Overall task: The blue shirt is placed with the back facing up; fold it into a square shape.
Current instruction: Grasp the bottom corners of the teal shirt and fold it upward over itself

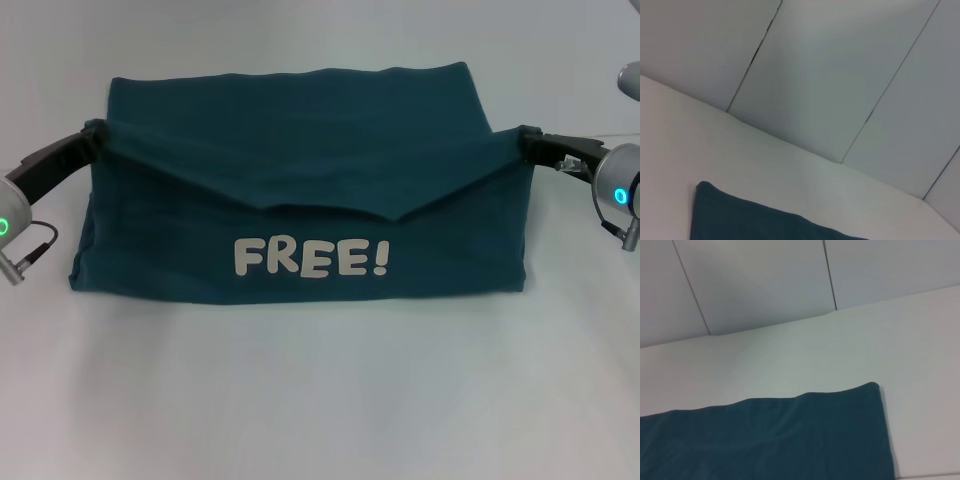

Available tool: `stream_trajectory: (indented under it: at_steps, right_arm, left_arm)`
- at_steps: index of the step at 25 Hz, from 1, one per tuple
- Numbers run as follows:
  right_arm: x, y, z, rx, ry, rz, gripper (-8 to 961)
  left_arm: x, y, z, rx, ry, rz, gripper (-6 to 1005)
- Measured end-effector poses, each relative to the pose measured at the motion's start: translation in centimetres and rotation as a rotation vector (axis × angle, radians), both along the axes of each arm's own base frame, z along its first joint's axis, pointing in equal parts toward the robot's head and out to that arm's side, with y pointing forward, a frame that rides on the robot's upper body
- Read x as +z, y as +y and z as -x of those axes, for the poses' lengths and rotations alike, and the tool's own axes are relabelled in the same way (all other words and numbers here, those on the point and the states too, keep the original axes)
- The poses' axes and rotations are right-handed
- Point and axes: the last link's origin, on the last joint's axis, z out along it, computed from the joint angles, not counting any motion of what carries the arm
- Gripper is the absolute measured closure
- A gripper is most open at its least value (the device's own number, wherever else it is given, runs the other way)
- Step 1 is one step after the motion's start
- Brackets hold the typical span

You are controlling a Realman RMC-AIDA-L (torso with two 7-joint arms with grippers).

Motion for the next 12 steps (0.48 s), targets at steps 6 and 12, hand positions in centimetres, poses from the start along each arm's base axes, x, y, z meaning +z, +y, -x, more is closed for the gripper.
stream_trajectory:
  at_steps: [6,12]
  right_arm:
    - [-0.65,0.01,0.5,0.022,-0.023,0.028,821]
    - [-0.78,0.13,0.79,0.036,-0.047,0.04,815]
  left_arm:
    - [-0.1,-0.16,0.19,0.01,-0.002,-0.009,944]
    - [0.13,-0.08,0.69,0.036,0.018,-0.018,926]
